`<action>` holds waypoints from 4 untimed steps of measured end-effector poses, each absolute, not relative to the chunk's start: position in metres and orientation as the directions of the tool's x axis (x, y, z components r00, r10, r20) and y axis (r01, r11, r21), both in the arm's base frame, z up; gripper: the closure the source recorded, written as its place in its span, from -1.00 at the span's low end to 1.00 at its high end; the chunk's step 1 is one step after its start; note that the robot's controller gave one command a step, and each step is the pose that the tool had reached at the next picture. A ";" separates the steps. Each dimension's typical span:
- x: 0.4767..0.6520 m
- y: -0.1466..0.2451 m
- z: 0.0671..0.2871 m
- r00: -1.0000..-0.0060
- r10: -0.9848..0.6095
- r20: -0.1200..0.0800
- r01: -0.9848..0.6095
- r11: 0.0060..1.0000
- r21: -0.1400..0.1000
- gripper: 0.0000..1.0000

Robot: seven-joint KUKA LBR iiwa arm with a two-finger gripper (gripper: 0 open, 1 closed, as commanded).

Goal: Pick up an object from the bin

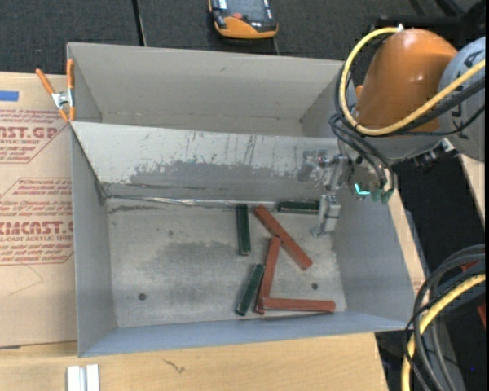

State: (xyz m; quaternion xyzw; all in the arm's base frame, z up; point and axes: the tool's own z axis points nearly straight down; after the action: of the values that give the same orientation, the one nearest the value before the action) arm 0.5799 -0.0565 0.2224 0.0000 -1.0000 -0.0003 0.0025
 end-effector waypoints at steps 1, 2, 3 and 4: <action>0.582 -0.056 0.227 -1.000 -0.001 -0.003 -0.001 1.000 0.000 -1.00; 0.579 -0.065 0.210 -0.987 -0.162 -0.006 -0.162 0.987 -0.001 -1.00; 0.578 -0.048 0.167 -0.982 -0.190 -0.004 -0.190 0.982 0.000 -1.00; 0.579 -0.045 0.156 -1.000 -0.001 0.002 -0.001 1.000 0.002 -1.00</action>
Offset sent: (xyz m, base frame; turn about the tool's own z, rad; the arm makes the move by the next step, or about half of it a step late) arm -0.0065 -0.0196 -0.0302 -0.3036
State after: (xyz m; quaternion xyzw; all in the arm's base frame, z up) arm 0.5790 -0.0445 0.1557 0.0003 -1.0000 -0.0012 0.0011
